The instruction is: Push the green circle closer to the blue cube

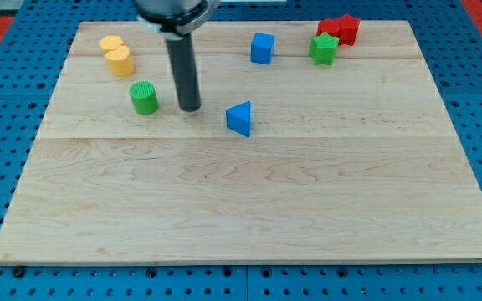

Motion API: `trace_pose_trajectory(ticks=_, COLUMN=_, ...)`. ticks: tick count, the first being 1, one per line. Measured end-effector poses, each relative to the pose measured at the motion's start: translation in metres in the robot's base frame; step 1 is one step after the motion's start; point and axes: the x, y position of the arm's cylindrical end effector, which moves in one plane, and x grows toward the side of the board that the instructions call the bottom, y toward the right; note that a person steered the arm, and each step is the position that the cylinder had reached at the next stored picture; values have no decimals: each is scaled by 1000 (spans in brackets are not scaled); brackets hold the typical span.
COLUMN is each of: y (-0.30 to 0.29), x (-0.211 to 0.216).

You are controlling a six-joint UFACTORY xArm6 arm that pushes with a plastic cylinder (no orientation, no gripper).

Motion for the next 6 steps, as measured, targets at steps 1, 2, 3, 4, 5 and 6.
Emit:
trace_pose_trajectory(ticks=1, y=4, x=1)
trace_pose_trajectory(ticks=2, y=3, x=24)
trace_pose_trajectory(ticks=3, y=-45, x=60)
trace_pose_trajectory(ticks=4, y=-126, x=58)
trace_pose_trajectory(ticks=5, y=-131, x=29)
trace_pose_trajectory(ticks=6, y=-93, x=6)
